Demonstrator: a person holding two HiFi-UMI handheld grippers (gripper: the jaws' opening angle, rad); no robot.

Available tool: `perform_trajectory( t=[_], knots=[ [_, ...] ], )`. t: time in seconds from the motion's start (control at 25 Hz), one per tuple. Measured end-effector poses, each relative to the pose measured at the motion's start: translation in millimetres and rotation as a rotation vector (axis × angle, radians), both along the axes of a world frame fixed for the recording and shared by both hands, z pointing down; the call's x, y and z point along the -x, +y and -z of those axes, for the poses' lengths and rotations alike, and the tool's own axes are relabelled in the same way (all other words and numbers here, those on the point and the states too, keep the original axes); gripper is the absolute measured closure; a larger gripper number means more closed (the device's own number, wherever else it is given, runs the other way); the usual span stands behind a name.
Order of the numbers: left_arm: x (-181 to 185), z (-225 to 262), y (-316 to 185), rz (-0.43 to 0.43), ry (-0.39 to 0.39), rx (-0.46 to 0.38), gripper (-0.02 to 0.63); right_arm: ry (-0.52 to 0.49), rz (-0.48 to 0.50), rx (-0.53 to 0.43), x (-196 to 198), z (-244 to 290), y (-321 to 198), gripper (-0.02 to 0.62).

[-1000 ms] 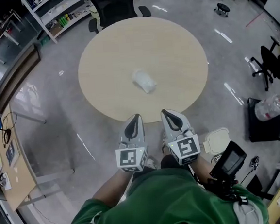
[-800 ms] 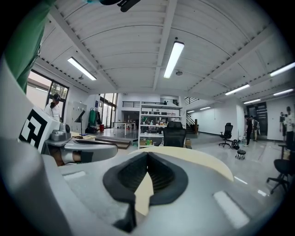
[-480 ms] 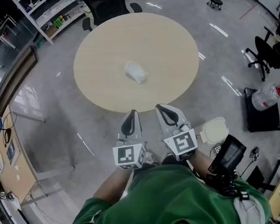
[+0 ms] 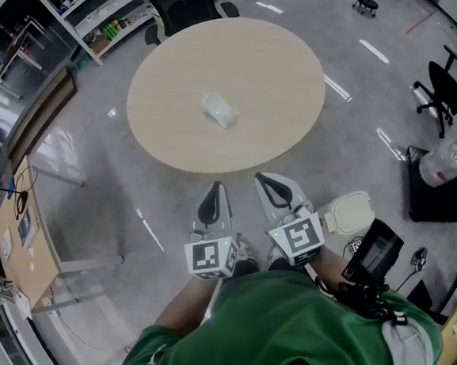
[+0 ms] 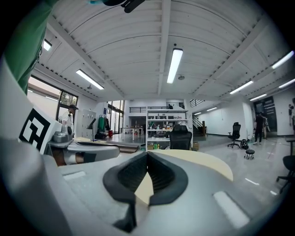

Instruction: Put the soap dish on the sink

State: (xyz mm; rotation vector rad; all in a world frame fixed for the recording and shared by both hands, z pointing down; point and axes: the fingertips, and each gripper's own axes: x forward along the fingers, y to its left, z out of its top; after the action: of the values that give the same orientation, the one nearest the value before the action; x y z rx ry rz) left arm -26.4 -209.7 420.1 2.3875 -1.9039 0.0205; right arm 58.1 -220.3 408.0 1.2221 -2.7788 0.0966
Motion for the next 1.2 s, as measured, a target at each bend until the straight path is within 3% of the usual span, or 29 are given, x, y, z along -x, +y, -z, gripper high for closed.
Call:
perform_trajectory(
  t=[0.28,1.2],
  knots=[
    [-4.7,5.7,24.9,0.037,0.005,-0.028,0.601,0.001,0.032,-0.015,-5.5,1.3,20.2,0.592],
    [3.2,44.1,57.8,-0.060,0.035,-0.098,0.601,-0.005,-0.074,-0.073,-8.8,31.9,59.8,0.592]
  ],
)
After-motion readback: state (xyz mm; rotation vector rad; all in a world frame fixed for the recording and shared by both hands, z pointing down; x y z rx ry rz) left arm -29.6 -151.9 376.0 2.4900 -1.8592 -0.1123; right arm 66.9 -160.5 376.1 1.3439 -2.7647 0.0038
